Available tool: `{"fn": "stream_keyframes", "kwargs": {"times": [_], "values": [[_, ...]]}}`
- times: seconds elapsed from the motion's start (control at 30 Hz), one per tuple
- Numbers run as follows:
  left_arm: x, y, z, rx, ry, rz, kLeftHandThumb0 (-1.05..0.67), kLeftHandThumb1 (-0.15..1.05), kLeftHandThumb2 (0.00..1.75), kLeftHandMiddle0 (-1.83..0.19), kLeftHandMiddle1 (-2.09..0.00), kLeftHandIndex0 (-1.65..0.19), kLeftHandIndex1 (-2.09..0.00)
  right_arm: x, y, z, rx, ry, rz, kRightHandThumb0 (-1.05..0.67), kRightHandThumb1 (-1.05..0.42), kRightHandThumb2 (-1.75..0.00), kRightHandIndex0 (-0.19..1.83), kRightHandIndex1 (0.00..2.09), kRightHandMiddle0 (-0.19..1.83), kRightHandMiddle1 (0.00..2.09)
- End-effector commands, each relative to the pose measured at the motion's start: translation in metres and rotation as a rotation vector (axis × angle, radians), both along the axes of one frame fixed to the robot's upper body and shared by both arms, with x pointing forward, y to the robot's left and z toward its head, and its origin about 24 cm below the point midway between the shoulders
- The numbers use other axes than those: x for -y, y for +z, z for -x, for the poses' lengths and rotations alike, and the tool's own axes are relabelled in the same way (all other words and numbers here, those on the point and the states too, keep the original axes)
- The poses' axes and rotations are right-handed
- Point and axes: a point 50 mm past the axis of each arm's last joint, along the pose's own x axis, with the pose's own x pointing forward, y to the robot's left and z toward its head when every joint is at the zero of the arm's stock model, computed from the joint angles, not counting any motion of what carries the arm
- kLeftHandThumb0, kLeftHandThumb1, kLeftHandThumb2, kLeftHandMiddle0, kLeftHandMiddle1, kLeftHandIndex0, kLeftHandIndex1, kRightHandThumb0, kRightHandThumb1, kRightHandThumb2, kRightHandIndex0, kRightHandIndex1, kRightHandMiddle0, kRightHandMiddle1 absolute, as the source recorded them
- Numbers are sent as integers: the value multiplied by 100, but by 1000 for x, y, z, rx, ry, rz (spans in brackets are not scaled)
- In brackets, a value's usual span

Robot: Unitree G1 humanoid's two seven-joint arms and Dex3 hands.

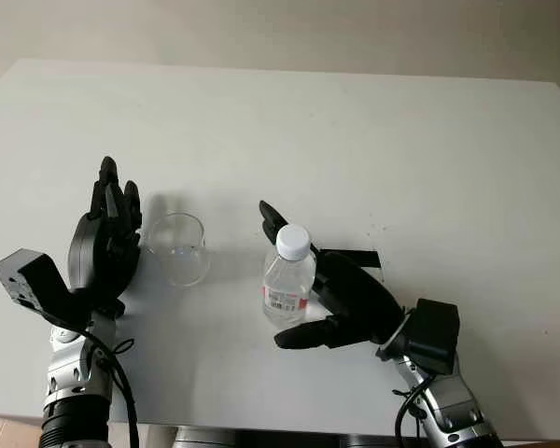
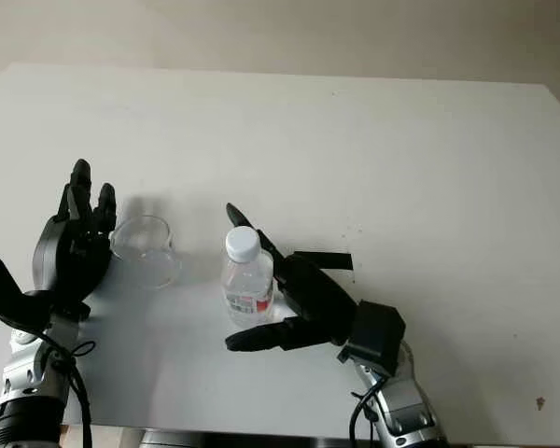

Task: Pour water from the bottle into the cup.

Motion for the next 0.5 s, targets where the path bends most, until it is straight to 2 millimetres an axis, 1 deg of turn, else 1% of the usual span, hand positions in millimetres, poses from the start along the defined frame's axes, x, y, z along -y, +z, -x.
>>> {"fn": "stream_keyframes", "kwargs": {"times": [0.0,0.23,0.37,0.47], "values": [[2,1,-1,9,-6,-8,-87,105,62,19,-4,19,0,-3,5,-2,15,16,-17,-95,-92,-5,-19,0,-19,0],[3,1,0,11,-5,2,-86,105,62,19,-4,19,0,-6,2,-4,18,-10,-56,-93,-91,-5,-19,0,-19,0],[2,1,1,10,1,1,-87,105,61,18,-4,19,-1,-9,-1,-5,-9,-77,-84,-93,-91,-5,-19,0,-19,0],[3,1,2,11,4,-8,-87,105,61,19,-4,19,0,-13,-2,-5,-14,-124,-125,-88,-88,-4,-19,0,-19,0]]}}
